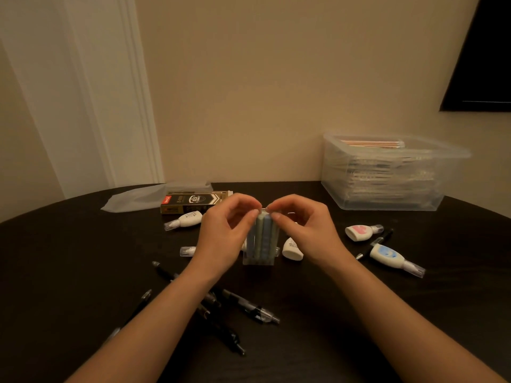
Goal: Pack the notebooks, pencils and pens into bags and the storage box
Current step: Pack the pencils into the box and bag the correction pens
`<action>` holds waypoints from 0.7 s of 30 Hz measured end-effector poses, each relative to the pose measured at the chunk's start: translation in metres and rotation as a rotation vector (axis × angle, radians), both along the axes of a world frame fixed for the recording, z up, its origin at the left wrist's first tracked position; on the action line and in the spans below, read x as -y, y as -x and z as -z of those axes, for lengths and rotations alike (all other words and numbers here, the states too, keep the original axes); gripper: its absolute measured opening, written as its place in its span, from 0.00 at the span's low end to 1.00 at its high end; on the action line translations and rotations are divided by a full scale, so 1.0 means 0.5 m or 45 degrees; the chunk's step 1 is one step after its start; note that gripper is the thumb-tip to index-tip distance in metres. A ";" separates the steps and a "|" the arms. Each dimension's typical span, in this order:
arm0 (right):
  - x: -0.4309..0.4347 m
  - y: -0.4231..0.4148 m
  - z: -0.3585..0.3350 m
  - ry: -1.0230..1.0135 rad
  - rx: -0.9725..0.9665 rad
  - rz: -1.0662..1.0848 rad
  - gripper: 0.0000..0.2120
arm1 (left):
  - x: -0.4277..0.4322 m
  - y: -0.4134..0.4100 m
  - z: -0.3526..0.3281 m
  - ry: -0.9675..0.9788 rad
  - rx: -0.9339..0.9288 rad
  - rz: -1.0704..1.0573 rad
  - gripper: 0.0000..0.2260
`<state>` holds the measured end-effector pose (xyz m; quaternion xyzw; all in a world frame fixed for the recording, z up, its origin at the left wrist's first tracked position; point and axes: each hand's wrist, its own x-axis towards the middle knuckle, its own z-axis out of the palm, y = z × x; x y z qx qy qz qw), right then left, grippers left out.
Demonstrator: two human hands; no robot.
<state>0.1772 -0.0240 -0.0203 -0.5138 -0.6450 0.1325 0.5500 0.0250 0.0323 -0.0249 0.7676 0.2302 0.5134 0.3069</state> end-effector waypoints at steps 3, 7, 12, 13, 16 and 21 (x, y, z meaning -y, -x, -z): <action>-0.004 0.002 0.002 0.013 -0.020 0.001 0.09 | -0.004 0.004 0.002 -0.036 -0.030 -0.022 0.07; -0.008 0.003 0.009 0.017 -0.014 -0.016 0.08 | -0.008 0.008 0.009 -0.080 -0.061 -0.041 0.08; -0.007 -0.002 0.009 0.028 0.035 -0.070 0.06 | -0.012 0.012 0.017 -0.177 -0.073 -0.069 0.11; -0.006 -0.003 0.007 0.026 0.039 -0.080 0.05 | -0.012 0.013 0.017 -0.174 -0.066 -0.058 0.12; -0.008 -0.003 -0.003 0.077 -0.078 -0.140 0.05 | -0.014 0.014 0.012 -0.136 -0.060 -0.017 0.13; -0.009 -0.005 -0.001 0.156 -0.224 -0.143 0.04 | -0.019 0.015 -0.004 0.237 0.033 0.158 0.07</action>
